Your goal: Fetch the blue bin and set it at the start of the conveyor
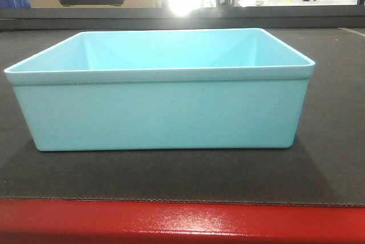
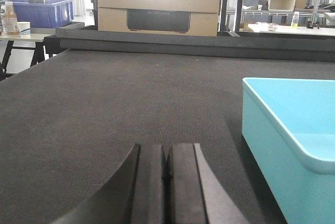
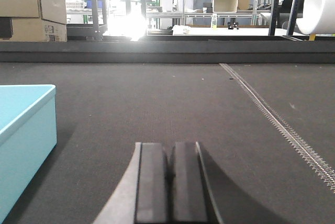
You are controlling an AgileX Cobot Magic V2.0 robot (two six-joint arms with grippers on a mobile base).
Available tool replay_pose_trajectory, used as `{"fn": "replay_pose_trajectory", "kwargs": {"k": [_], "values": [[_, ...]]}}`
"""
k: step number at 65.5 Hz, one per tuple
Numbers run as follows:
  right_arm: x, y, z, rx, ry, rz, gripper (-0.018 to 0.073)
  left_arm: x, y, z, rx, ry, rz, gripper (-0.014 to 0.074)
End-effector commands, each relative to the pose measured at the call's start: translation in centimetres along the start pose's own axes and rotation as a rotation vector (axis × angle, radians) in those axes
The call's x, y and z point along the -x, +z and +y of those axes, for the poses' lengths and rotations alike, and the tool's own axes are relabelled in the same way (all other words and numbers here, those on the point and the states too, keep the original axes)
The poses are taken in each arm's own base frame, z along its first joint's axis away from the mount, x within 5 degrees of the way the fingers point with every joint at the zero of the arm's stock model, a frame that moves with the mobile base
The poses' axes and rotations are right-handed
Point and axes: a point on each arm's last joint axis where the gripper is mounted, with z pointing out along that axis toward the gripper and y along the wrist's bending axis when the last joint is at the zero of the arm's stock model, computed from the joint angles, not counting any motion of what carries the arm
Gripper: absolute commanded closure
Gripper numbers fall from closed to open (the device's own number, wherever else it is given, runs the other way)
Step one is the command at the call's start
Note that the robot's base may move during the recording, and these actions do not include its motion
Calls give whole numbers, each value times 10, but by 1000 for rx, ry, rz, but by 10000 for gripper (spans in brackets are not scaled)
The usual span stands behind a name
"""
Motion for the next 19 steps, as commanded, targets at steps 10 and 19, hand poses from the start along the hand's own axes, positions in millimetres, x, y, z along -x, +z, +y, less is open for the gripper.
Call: {"fn": "replay_pose_trajectory", "kwargs": {"k": [10,19], "values": [[3,0,0,-7,-7,-32,721,2,-1,0,3,-4,-18,707],[3,0,0,-7,-7,-32,721,2,-1,0,3,-4,-18,707]]}}
